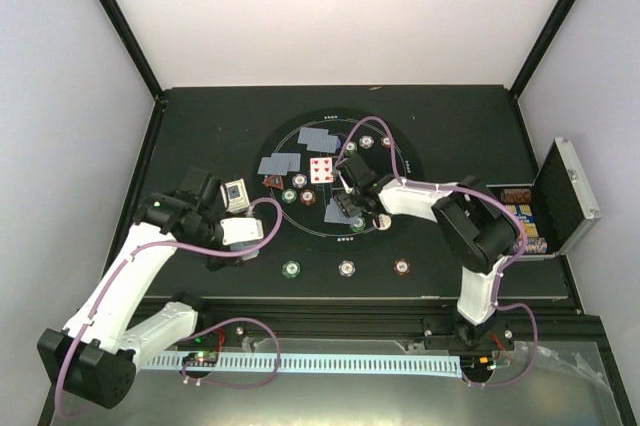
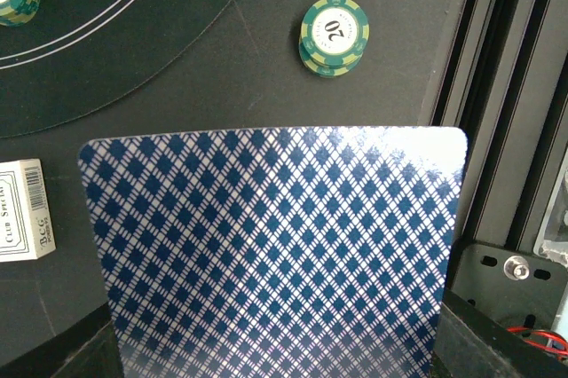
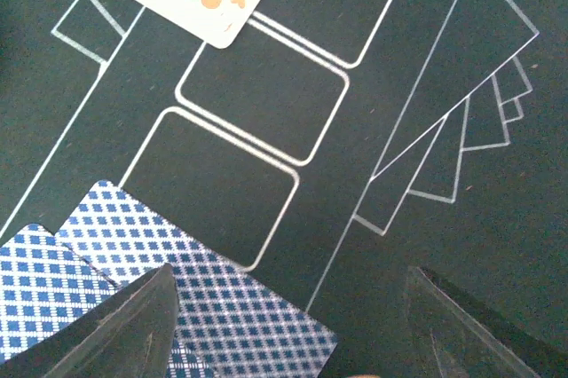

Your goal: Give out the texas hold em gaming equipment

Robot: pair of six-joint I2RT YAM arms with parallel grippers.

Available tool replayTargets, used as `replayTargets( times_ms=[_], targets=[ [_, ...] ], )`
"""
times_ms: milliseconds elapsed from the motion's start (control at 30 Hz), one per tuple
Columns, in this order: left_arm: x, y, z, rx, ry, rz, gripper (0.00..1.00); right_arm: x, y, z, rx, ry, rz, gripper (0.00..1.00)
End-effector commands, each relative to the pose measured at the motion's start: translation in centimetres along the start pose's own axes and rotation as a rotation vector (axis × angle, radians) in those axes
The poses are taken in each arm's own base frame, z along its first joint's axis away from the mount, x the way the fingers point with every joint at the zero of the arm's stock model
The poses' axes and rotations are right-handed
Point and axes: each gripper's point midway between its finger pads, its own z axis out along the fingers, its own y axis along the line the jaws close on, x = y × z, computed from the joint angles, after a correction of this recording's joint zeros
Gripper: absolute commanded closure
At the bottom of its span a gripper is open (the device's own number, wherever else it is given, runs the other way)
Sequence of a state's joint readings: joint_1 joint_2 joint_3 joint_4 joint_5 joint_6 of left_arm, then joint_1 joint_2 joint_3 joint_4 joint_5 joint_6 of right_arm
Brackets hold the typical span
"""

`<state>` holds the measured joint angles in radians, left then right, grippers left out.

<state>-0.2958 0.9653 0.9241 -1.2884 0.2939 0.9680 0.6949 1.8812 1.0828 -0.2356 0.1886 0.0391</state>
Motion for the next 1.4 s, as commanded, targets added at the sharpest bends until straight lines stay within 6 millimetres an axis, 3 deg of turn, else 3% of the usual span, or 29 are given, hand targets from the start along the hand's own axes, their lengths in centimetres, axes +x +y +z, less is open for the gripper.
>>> replayTargets(
  times_ms=[0,100,300,367,500,833,1200,1367],
  targets=[
    [-0.3,-0.4,-0.6,0.000,-0.026,0.000,0.98,2.4,1.3,-0.8,-0.025,0.061,-0.007,0.28],
    [-0.3,-0.5,-0.7,-0.003,-0.028,0.001,0.98,2.2,1.3,-1.3,-0.028,0.051,0.005,0.28],
    [-0.4,-0.4,-0.8,-0.005,-0.031,0.001,0.98,-1.6,-0.5,-2.8,0.010,-0.019,0.039,0.28],
    [-0.4,-0.4,-0.8,-0.007,-0.030,0.001,0.98,-3.0,-1.5,-2.8,0.022,-0.034,0.060,0.28],
    [-0.4,-0.3,-0.8,-0.009,-0.026,0.001,0.98,-3.5,-2.7,-1.6,0.033,-0.018,0.088,0.30],
    [-0.6,0.0,-0.8,-0.009,-0.028,0.005,0.99,-0.7,-1.6,0.9,-0.012,0.046,0.135,0.33],
    [-0.6,-0.1,-1.0,-0.010,-0.029,0.004,0.98,2.7,-0.2,-0.2,-0.052,0.058,0.172,0.34],
    [-0.5,-0.2,-0.8,-0.007,-0.028,0.002,0.98,2.8,0.1,-1.1,-0.061,0.043,0.174,0.35]
  ],
)
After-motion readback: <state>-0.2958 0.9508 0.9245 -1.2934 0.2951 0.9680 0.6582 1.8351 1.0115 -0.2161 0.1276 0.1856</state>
